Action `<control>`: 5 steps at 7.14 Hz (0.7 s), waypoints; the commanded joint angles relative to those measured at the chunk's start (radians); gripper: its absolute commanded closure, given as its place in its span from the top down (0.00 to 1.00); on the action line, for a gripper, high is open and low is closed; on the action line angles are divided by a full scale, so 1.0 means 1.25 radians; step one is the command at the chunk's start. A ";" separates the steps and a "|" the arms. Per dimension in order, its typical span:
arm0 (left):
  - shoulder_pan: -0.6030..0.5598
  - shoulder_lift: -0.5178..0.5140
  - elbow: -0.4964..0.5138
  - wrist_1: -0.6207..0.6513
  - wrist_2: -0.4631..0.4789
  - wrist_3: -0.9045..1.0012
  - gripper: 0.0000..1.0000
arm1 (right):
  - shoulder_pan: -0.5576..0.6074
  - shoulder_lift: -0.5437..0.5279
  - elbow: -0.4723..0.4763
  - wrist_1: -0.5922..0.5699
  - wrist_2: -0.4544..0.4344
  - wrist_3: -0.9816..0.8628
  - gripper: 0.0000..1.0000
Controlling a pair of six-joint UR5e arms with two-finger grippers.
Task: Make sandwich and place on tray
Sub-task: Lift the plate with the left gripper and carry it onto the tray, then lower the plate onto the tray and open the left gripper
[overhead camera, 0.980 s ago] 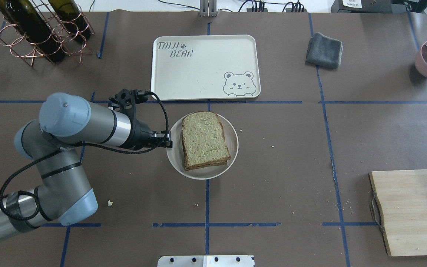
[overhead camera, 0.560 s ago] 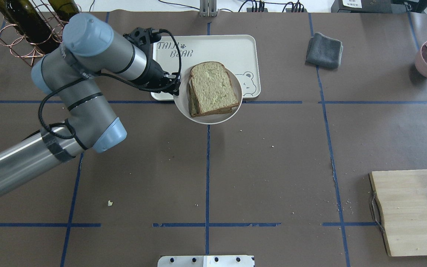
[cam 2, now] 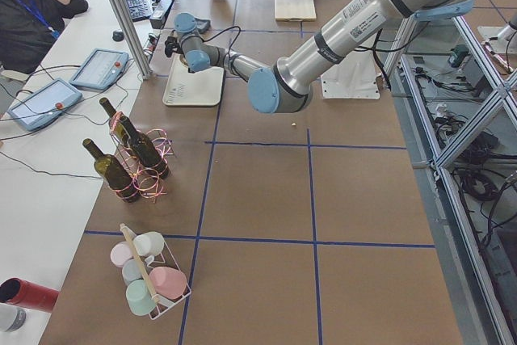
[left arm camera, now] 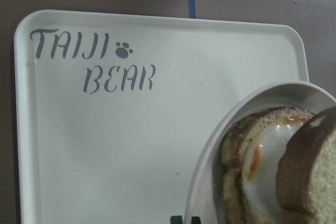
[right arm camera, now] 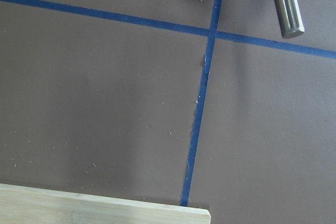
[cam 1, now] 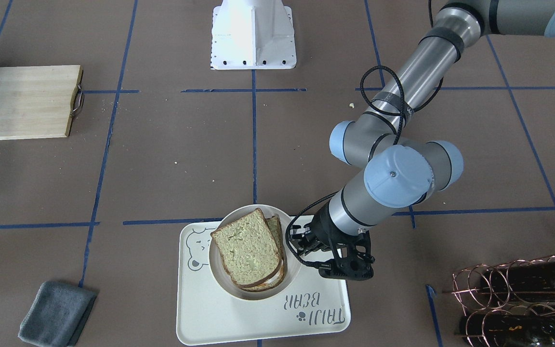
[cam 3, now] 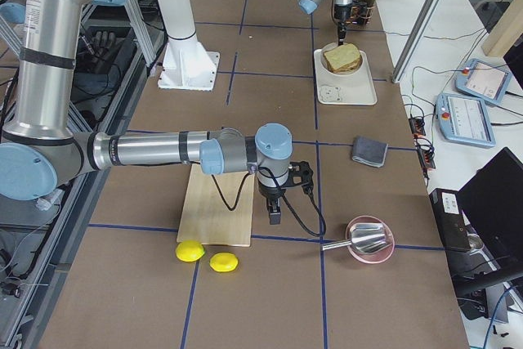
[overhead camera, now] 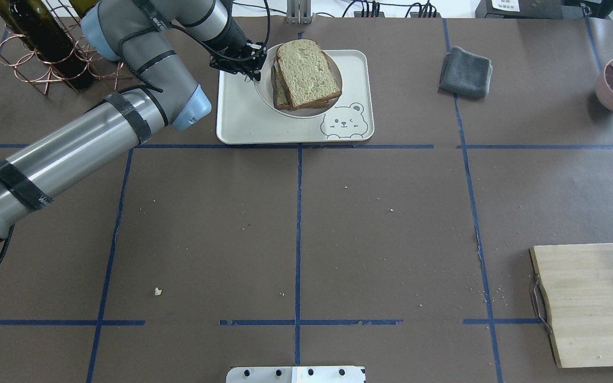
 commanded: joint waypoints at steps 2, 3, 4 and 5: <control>0.012 -0.069 0.233 -0.171 0.050 0.003 0.00 | 0.000 0.001 -0.002 0.000 0.000 0.002 1.00; 0.028 -0.071 0.236 -0.181 0.083 -0.002 0.00 | 0.000 0.001 -0.003 -0.001 0.000 0.002 1.00; 0.034 -0.071 0.236 -0.182 0.098 -0.008 0.10 | 0.000 0.001 -0.003 -0.001 0.000 0.002 1.00; 0.039 -0.072 0.236 -0.192 0.110 -0.012 0.21 | 0.000 0.001 -0.003 0.000 0.000 0.002 1.00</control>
